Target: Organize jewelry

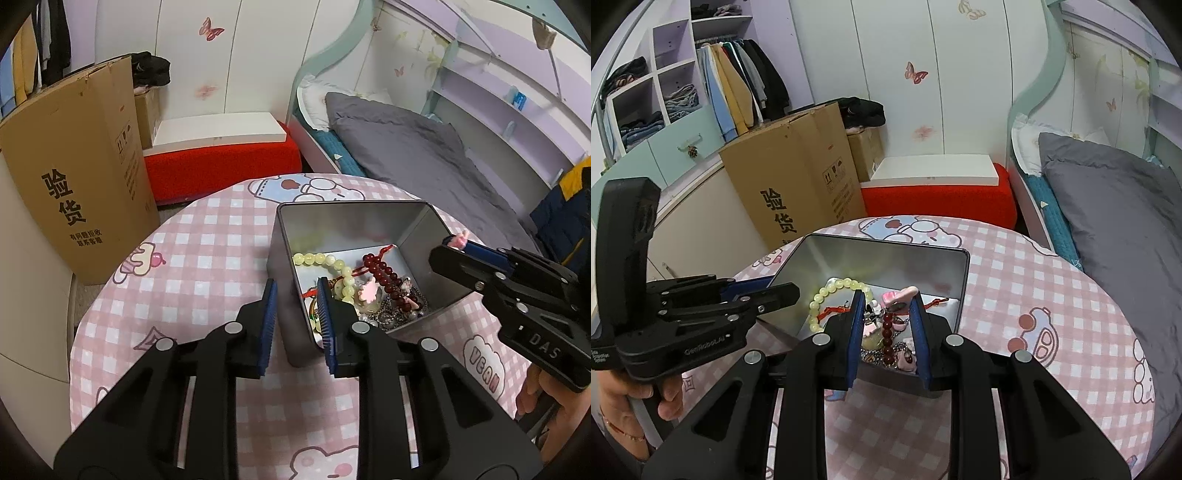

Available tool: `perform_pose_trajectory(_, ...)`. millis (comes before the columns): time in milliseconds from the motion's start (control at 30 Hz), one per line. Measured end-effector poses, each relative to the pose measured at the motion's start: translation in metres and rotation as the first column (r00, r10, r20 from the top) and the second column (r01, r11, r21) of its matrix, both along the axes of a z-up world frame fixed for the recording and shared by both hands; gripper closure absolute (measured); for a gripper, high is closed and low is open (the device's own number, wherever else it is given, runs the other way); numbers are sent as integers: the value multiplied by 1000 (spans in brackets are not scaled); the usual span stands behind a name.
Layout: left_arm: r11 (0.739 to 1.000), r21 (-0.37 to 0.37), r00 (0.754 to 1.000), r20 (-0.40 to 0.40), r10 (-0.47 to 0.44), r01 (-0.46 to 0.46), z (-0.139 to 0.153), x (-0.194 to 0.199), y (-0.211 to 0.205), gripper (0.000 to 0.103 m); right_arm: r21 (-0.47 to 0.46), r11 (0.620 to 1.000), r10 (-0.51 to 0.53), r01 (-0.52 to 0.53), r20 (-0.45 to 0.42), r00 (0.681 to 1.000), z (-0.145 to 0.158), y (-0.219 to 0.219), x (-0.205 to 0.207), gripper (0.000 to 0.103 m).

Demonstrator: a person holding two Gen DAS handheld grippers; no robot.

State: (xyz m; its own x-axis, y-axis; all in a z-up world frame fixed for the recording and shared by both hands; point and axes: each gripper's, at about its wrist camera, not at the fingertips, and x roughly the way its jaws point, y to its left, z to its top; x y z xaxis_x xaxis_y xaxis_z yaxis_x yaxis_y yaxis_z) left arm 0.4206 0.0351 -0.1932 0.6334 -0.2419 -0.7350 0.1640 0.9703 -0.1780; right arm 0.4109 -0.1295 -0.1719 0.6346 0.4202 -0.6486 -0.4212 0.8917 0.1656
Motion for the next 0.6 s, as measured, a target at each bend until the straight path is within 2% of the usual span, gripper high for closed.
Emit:
perform_pose_trajectory(300,1000,5,1000,2,0,0,0,0,0,81,7,1000,-15,15,1,1000,-2,0,4,80)
perform_pose_trajectory(367,1000,12,1000,5,2,-2,0,0,0,81,8,1000,-18,18,6,1000,-1,-1,2,77)
perform_pose_trajectory(433,1000,18,1000,6,3,-4,0,0,0,81,11,1000,-23,23,15,1000,2,-2,0,68)
perform_pose_trajectory(600,999,37,1000,10,12,-12,2,-1,-4,81,18,999,-33,32,34,999,10,-7,-6,62)
